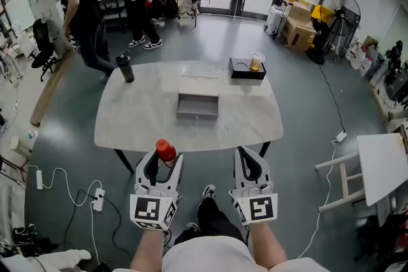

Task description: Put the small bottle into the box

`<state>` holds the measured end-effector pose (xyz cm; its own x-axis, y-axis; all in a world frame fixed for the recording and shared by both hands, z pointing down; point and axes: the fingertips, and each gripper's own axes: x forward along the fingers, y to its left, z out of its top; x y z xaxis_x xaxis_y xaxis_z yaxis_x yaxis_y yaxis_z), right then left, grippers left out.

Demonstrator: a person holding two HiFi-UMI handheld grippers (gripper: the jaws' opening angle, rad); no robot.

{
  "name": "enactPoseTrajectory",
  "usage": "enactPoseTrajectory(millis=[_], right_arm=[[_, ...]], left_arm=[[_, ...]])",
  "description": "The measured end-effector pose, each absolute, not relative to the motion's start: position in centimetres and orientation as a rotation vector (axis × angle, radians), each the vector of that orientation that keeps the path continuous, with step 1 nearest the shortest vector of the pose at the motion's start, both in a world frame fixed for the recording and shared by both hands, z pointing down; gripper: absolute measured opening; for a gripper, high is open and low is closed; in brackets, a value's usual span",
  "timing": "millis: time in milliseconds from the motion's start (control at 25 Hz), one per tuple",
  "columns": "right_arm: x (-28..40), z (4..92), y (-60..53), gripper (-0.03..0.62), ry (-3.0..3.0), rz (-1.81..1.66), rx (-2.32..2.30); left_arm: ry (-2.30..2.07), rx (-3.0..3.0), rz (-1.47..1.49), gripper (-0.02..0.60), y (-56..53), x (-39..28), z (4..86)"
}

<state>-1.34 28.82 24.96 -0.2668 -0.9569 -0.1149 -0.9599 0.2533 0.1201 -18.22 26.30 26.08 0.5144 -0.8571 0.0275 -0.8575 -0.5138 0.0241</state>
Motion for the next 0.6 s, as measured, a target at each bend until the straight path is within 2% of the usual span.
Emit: enactPoseTrajectory(millis=[600], right_arm=[[2.3, 24.2, 10.0, 0.025, 2.551, 0.282, -1.722]], left_arm=[[-1.562, 2.68, 0.067, 0.236, 7.7, -14.0, 25.7]])
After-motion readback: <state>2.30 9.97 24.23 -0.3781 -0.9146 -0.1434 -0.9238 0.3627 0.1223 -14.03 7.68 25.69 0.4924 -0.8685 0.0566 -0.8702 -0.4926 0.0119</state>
